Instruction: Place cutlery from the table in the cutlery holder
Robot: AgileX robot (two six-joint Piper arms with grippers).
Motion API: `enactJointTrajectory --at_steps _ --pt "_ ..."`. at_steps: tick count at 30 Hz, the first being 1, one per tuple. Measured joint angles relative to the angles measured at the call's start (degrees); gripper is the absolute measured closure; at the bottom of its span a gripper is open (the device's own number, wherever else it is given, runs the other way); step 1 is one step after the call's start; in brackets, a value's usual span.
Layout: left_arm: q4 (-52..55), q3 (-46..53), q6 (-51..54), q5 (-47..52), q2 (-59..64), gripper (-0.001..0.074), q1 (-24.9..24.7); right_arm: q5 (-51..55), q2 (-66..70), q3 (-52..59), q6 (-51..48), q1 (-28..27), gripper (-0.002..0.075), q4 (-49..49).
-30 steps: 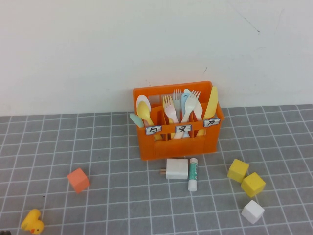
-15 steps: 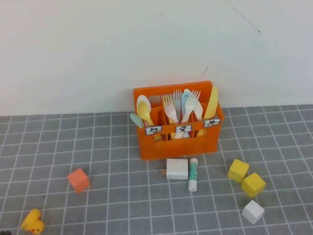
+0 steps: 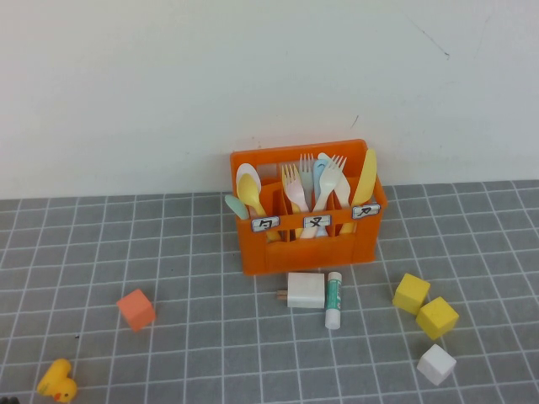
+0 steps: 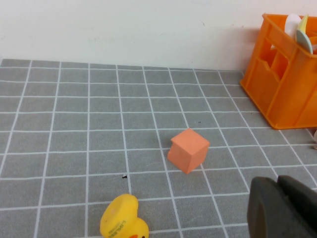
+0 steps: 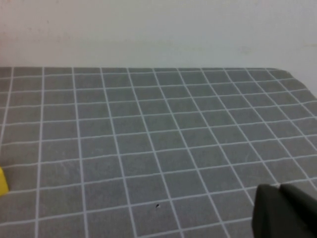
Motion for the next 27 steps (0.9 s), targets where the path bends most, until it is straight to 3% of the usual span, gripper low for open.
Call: enactJointTrajectory --at_steps 9,16,27 --pt "0.0 0.0 0.1 0.0 0.0 0.0736 0.0 0.0 0.0 0.0 0.4 3.7 0.0727 -0.1" --pt "0.0 0.0 0.1 0.0 0.0 0.0736 0.0 0.1 0.0 -0.1 -5.0 3.8 0.0728 0.7" --pt "0.0 0.0 0.1 0.0 0.0 0.0736 0.0 0.0 0.0 -0.1 -5.7 3.8 0.0728 3.1"
